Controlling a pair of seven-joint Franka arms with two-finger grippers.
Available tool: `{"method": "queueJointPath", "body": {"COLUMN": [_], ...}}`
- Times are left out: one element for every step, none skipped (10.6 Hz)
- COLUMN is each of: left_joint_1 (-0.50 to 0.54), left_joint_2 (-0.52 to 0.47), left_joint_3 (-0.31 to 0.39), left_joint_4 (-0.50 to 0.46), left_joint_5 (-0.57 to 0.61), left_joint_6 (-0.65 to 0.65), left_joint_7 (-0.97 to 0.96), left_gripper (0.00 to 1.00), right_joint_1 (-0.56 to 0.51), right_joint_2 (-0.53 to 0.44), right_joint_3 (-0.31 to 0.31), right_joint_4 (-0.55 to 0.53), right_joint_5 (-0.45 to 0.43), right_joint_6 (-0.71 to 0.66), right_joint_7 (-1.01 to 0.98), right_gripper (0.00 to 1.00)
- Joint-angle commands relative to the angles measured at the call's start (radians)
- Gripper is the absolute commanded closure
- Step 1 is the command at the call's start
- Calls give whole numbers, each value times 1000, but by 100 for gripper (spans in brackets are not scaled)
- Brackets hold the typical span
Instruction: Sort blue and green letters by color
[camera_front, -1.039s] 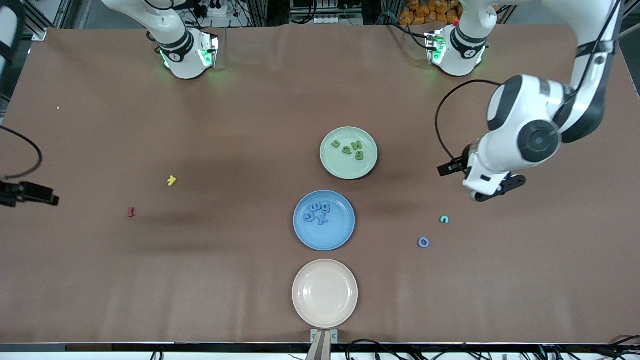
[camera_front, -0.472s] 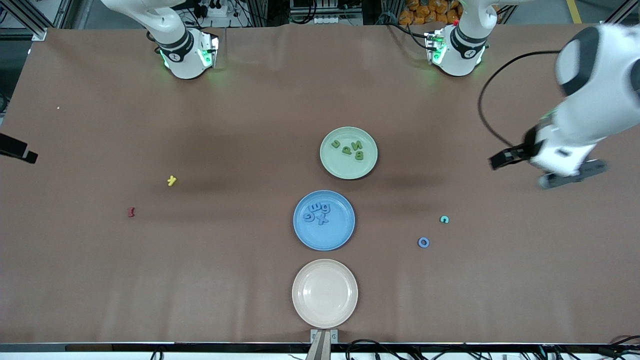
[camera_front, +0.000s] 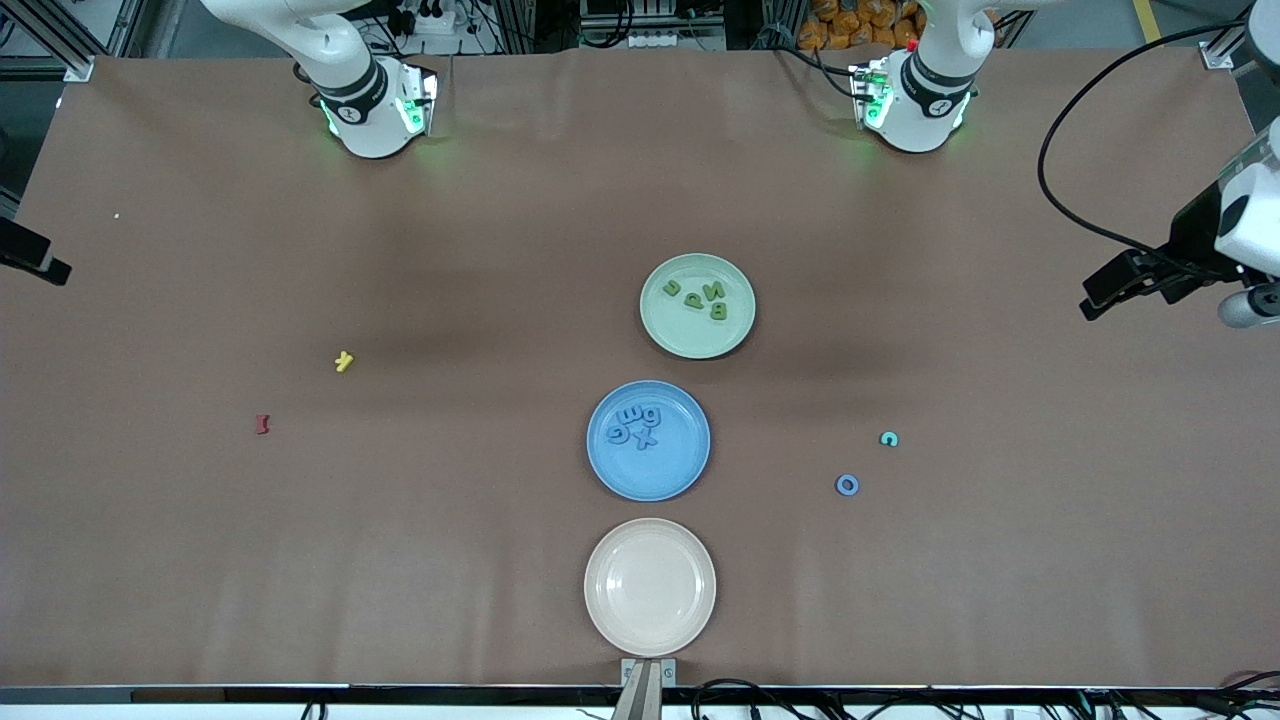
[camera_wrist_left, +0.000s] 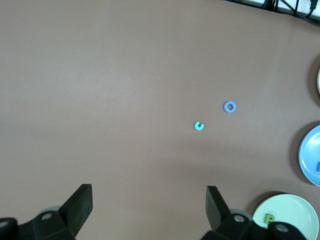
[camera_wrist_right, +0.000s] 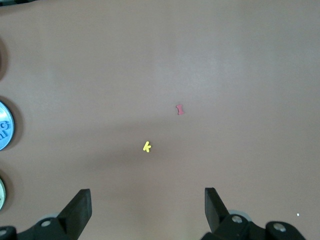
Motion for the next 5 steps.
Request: {"method": "queueJointPath", "body": {"left_joint_1": [-5, -12, -15, -19, -22], "left_joint_2": [-14, -5, 2, 2, 2], "left_joint_3": [20, 20, 14, 10, 1], "left_joint_4": [55, 110, 158, 183, 185], "left_joint_5": [-9, -8, -2, -1, -11], "left_joint_6": [-62, -111, -194, -236, -239], "left_joint_7": [101, 136, 144, 146, 144], "left_gripper": [0, 0, 0, 0, 0], "right_joint_1": [-140, -210, -221, -232, -232], "right_joint_2": [-47, -50, -62, -61, -61], "right_joint_3": [193, 308, 370, 424, 440], "right_joint_4": [-44, -43, -45, -50, -68], "right_joint_5": [-44, -91, -152, -163, -164], "right_joint_6": [18, 15, 14, 11, 12], "right_joint_7": [10, 13, 17, 25, 54], "right_gripper": [0, 0, 0, 0, 0]}}
